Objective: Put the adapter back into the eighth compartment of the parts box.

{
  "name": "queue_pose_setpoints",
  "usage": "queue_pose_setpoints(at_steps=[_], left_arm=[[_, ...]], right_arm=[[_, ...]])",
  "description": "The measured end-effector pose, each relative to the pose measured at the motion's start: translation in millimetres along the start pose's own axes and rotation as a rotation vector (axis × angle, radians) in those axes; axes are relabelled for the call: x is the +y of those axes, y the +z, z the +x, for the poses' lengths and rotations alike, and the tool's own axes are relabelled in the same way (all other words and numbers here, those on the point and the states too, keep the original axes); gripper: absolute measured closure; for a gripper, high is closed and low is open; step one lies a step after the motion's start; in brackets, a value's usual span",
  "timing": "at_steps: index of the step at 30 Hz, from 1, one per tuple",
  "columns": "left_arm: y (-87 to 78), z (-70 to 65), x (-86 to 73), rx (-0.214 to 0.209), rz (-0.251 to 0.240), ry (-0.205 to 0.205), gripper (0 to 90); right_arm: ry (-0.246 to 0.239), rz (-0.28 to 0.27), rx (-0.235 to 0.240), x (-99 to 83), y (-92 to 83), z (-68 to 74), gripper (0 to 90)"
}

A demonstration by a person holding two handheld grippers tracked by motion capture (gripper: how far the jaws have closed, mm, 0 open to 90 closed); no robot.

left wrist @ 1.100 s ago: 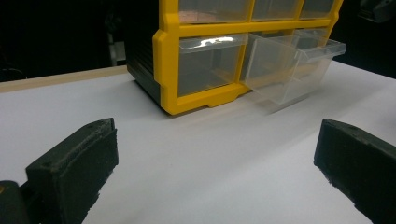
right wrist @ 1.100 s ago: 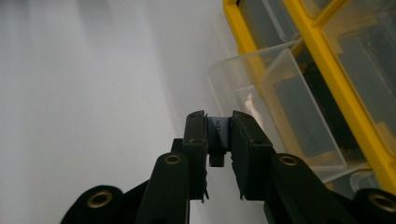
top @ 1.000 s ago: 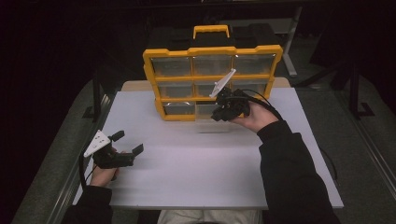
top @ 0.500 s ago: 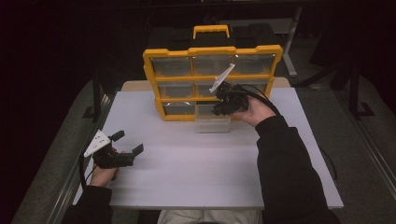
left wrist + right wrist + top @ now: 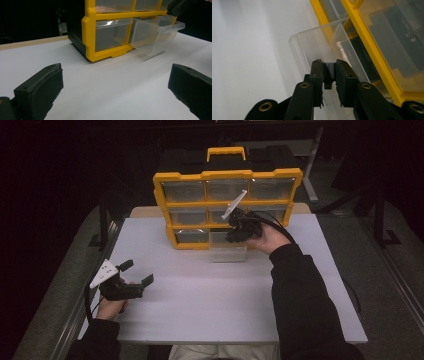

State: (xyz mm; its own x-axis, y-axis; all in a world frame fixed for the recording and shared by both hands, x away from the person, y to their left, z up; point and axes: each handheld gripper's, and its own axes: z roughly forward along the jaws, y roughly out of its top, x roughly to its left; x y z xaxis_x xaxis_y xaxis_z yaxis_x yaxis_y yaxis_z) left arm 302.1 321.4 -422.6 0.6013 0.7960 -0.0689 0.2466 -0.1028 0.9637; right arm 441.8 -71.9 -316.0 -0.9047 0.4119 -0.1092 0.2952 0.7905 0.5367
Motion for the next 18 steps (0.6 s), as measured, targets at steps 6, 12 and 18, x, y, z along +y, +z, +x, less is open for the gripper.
queue_pose_setpoints(at_steps=[6,12,18], left_arm=[[0.0,-0.1,0.1,0.0,0.0,0.0,0.0],[0.1,0.0,0.0,-0.001,0.0,0.0,0.0],[0.2,-0.1,0.0,-0.002,0.0,0.0,0.0]], right_arm=[[-0.004,0.011,0.002,1.8,8.9,-0.9,74.6],[-0.01,0.021,0.005,3.1,17.4,-2.2,74.6],[-0.008,0.035,0.004,3.2,23.5,-4.0,74.6]])
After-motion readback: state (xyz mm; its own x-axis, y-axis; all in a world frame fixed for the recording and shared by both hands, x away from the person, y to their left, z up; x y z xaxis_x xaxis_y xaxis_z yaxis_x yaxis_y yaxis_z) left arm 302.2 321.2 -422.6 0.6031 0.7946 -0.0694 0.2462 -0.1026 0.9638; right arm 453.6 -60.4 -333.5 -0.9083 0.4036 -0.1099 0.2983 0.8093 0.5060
